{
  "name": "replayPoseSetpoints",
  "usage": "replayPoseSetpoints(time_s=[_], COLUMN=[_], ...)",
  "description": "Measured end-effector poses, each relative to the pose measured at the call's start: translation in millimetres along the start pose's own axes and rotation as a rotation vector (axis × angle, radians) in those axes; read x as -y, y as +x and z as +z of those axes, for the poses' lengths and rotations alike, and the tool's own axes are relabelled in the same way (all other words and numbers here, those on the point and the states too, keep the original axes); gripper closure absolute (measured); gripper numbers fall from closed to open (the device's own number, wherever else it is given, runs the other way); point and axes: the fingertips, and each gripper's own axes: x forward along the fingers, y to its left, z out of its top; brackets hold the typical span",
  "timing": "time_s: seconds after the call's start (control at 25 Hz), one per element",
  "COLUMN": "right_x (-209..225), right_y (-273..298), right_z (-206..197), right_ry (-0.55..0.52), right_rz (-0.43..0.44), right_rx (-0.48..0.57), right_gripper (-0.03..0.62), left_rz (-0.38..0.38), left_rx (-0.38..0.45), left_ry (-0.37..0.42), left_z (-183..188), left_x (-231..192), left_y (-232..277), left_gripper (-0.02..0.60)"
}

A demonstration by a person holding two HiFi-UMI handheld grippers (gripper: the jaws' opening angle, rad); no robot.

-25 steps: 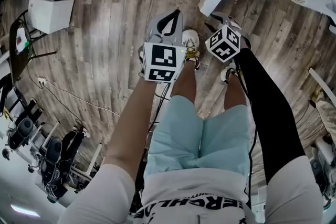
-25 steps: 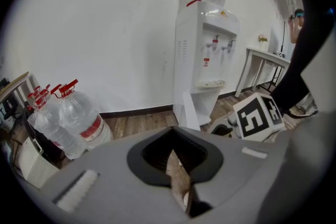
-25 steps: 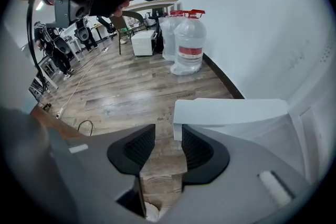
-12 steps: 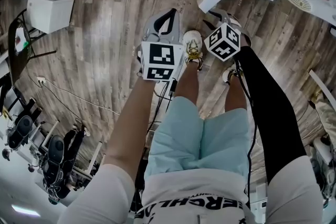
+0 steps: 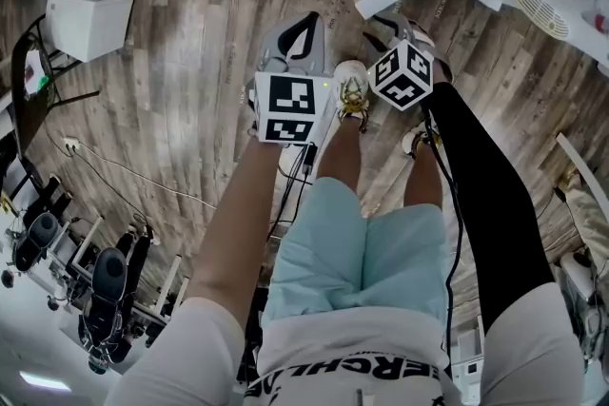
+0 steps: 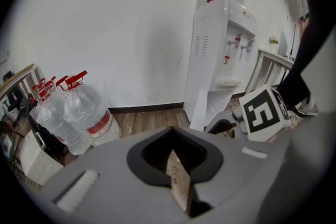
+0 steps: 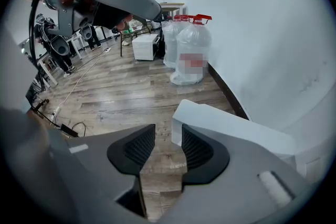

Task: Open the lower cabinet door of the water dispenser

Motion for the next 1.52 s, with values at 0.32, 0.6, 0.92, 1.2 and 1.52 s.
replayPoseSetpoints(time_s=[0.32, 0.6, 0.92, 1.2, 1.52], right_x=[24.0, 40.0, 52.3, 52.0, 54.6], right_y=[9.2, 15.4, 23.5, 29.4, 32.7], right_z=[14.2, 28.3, 41.4, 41.9, 46.6], right_ry=[-0.017, -0.02, -0.016, -0.021, 0.012], right_rz=[-0.019, -0.032, -0.035, -0.042, -0.043], right_rx=[0.005, 0.019, 0.016, 0.013, 0.01], right_gripper=[0.444, 0.444, 0.444, 0.444, 0.444], left_rz=[0.01, 0.013, 0.01, 0.014, 0.003], left_rx=[0.0, -0.005, -0.003, -0.004, -0.01], left_ry=[-0.024, -0.039, -0.051, -0.056, -0.058], left_z=[6.2, 9.0, 13.2, 15.3, 13.1], left_x=[-24.4, -33.2, -38.8, -44.5, -43.6], left_y=[11.3, 17.1, 20.3, 24.5, 31.0], left_gripper=[0.526, 0.526, 0.526, 0.526, 0.526])
